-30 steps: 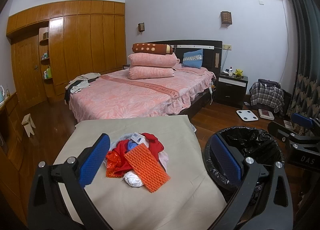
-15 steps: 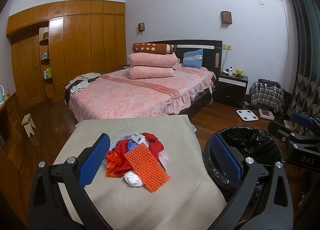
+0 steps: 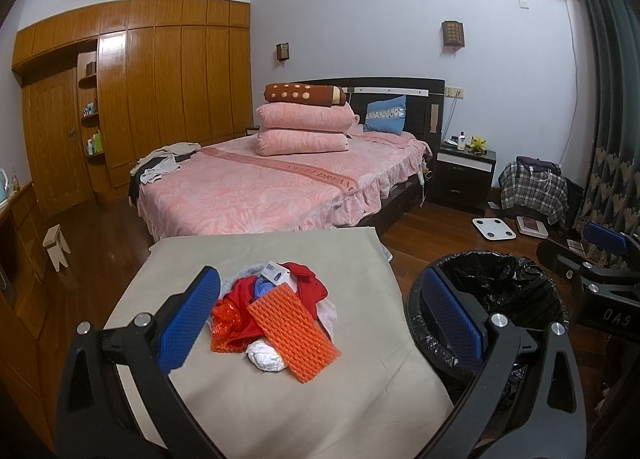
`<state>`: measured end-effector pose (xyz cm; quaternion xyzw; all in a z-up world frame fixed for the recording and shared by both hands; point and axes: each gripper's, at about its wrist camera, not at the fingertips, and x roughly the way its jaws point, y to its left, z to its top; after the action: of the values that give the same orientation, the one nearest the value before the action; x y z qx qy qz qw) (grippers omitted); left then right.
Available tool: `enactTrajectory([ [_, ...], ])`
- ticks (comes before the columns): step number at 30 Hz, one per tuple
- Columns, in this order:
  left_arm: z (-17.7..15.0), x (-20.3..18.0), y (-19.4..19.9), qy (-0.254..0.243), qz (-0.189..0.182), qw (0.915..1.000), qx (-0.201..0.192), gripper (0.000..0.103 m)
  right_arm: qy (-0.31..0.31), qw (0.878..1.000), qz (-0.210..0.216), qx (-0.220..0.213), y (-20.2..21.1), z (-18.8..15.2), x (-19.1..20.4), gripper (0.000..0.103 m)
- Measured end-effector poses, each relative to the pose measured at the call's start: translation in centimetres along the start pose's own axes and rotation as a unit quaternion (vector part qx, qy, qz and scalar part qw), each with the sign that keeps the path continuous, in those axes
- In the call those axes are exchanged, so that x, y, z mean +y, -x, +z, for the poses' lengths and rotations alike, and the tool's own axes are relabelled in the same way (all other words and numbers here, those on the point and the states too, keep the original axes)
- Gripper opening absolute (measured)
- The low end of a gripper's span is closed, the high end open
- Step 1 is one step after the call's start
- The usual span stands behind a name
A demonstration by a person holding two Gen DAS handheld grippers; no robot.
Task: Collect trash
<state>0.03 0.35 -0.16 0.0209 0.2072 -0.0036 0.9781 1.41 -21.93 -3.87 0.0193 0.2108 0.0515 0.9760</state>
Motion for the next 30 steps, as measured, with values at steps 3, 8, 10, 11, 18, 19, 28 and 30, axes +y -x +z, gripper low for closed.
enactTrajectory([
  [3, 0.0, 0.0, 0.0, 0.0, 0.0, 1.0, 0.0, 0.098, 0.0, 1.0, 0.0, 0.0, 0.0, 0.0, 0.0, 0.097],
  [8, 0.0, 0.0, 0.0, 0.0, 0.0, 1.0, 0.001, 0.098, 0.001, 1.0, -0.001, 0.0, -0.3, 0.0, 0.0, 0.097],
  [10, 0.0, 0.0, 0.0, 0.0, 0.0, 1.0, 0.001, 0.098, 0.001, 1.0, -0.002, 0.0, -0.4, 0.0, 0.0, 0.097],
  [11, 0.0, 0.0, 0.0, 0.001, -0.001, 1.0, 0.001, 0.098, 0.001, 1.0, -0.002, 0.0, -0.4, 0.0, 0.0, 0.097],
  [18, 0.0, 0.0, 0.0, 0.001, -0.001, 1.0, 0.002, 0.098, 0.001, 1.0, -0.002, 0.0, -0.3, 0.0, 0.0, 0.097],
  [19, 0.0, 0.0, 0.0, 0.001, 0.0, 1.0, 0.001, 0.098, 0.001, 1.0, -0.002, 0.001, -0.4, 0.0, 0.0, 0.097],
  [28, -0.4, 0.1, -0.3, 0.002, 0.0, 1.0, 0.003, 0.098, 0.001, 1.0, -0.001, 0.001, -0.4, -0.1, 0.1, 0.097],
  [30, -1.1, 0.2, -0.9, 0.002, 0.0, 1.0, 0.004, 0.098, 0.001, 1.0, 0.0, 0.001, -0.5, -0.1, 0.2, 0.097],
])
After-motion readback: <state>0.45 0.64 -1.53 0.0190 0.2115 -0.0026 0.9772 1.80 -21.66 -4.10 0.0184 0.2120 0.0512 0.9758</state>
